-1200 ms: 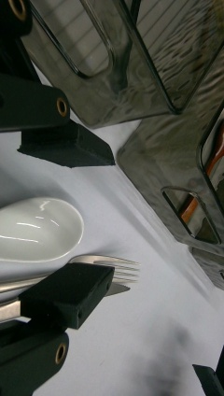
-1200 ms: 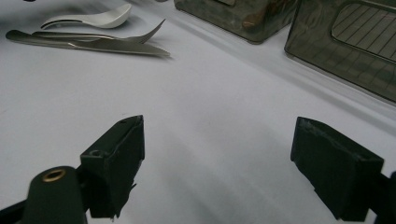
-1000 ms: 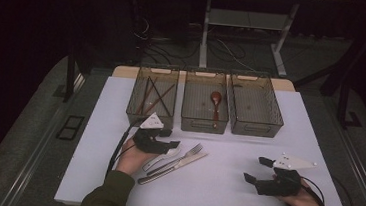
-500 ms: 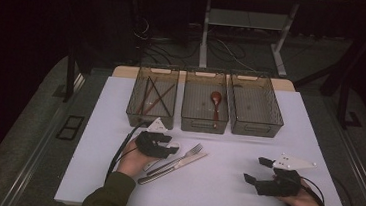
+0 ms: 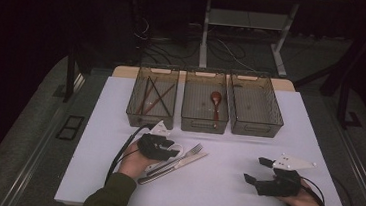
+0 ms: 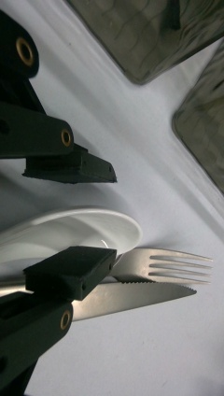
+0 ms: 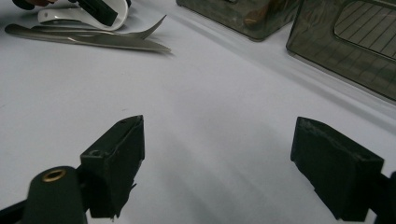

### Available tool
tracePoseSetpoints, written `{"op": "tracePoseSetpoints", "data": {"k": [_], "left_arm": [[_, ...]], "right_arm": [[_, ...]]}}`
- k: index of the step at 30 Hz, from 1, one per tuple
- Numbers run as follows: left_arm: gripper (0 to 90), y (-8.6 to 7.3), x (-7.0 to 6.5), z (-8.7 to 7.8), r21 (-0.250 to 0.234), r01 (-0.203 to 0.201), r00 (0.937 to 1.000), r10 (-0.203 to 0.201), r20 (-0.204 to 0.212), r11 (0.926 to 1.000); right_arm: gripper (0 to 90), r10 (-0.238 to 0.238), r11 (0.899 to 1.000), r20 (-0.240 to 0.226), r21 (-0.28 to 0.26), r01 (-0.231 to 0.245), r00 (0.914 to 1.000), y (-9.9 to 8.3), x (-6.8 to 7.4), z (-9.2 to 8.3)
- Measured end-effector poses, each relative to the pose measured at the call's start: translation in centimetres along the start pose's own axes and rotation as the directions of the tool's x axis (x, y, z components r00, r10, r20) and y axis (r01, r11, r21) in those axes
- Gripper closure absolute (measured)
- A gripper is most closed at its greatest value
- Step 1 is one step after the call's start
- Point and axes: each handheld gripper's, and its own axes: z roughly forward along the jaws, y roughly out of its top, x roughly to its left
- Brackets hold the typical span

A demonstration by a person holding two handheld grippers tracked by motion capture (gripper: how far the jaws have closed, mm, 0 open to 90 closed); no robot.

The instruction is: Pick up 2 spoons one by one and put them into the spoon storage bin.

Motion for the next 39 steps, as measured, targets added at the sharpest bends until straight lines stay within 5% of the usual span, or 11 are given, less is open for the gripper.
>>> {"op": "tracePoseSetpoints", "data": {"k": [10,18,29,39], "left_arm": [[70.9,0.0,0.1,-0.1,-0.007,-0.002,0.9997,0.002,0.026,1.0],[81.2,-0.1,0.8,-0.3,-0.036,0.039,0.9966,-0.036,0.074,0.9986],[82.5,-0.1,1.1,-0.4,-0.038,0.039,0.995,-0.035,0.094,0.9985],[82.6,0.0,0.9,-0.8,-0.018,0.012,0.9974,-0.011,0.071,0.9998]], "right_arm": [[17.8,-0.005,1.0,0.012,0.013,0.005,0.9999,-0.1,0.1,0.1],[17.8,0.012,1.0,0.019,0.008,-0.013,0.9997,-0.1,-0.3,0.1],[17.8,-0.01,1.0,0.01,0.01,0.009,0.9999,0.0,0.1,0.2],[17.8,-0.014,1.0,0.008,0.006,0.014,0.9999,0.1,0.0,0.2]]}}
